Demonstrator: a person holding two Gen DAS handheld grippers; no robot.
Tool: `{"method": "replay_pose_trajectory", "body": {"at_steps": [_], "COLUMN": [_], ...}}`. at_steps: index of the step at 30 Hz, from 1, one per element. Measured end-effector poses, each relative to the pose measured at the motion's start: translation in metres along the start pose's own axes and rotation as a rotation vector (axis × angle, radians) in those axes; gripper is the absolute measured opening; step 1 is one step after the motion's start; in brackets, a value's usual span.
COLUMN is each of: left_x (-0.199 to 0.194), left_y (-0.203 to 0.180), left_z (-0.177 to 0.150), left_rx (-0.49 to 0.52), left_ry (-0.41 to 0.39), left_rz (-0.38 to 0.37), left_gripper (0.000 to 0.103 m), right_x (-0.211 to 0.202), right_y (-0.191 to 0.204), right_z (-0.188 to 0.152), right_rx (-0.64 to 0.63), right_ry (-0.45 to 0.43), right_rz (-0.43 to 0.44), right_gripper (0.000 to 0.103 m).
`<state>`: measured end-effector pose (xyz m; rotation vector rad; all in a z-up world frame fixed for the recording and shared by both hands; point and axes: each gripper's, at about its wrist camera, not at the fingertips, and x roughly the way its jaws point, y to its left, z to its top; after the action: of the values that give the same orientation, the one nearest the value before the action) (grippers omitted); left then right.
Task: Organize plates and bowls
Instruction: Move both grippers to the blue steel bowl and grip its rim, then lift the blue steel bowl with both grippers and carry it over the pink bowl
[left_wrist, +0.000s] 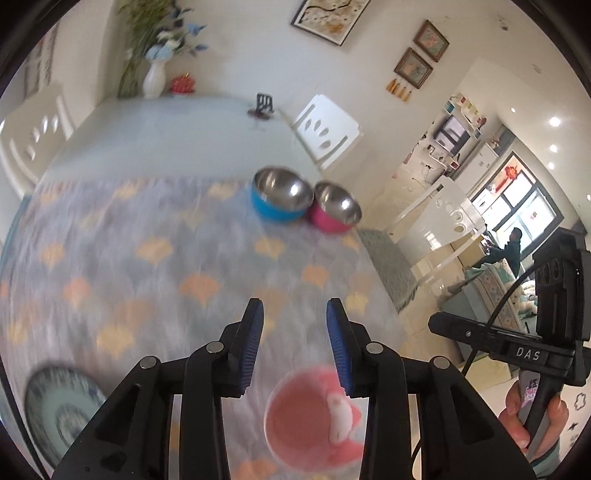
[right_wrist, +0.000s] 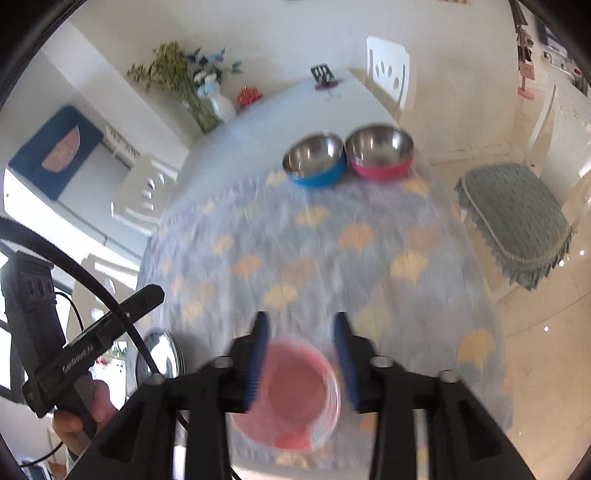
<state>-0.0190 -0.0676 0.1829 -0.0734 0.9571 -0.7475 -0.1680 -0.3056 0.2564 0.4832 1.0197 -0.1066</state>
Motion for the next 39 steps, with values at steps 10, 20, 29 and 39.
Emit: {"method": "replay_pose_trajectory", "body": {"at_steps": [10, 20, 29, 39], "left_x": [0.087, 0.209, 0.279, 0.310], "left_y": [0.026, 0.064, 0.088, 0.098], "left_z": [0.101, 0.145, 0.157, 0.159], "left_rx": [-0.052, -0.161, -0.215, -0.213], "left_ry": [0.063, 0.198, 0.245, 0.272], "left_rz": [-0.025, -0.038, -0.034, -0.022], "left_gripper": [0.041, 0.051, 0.039, 0.024], "right_x": [0.071, 0.172, 0.235, 0.264], "right_y": [-0.019, -0.056, -0.074, -0.081], "right_z": [0.103, 0.161, 0.183, 0.188], "right_rx": [0.109, 0.262, 0.299, 0.277], "right_ry": [0.013, 0.086, 0.139, 0.167], "right_rz": [0.044, 0.050, 0.048, 0.046], "right_gripper": [0.045, 0.045, 0.045, 0.044]}}
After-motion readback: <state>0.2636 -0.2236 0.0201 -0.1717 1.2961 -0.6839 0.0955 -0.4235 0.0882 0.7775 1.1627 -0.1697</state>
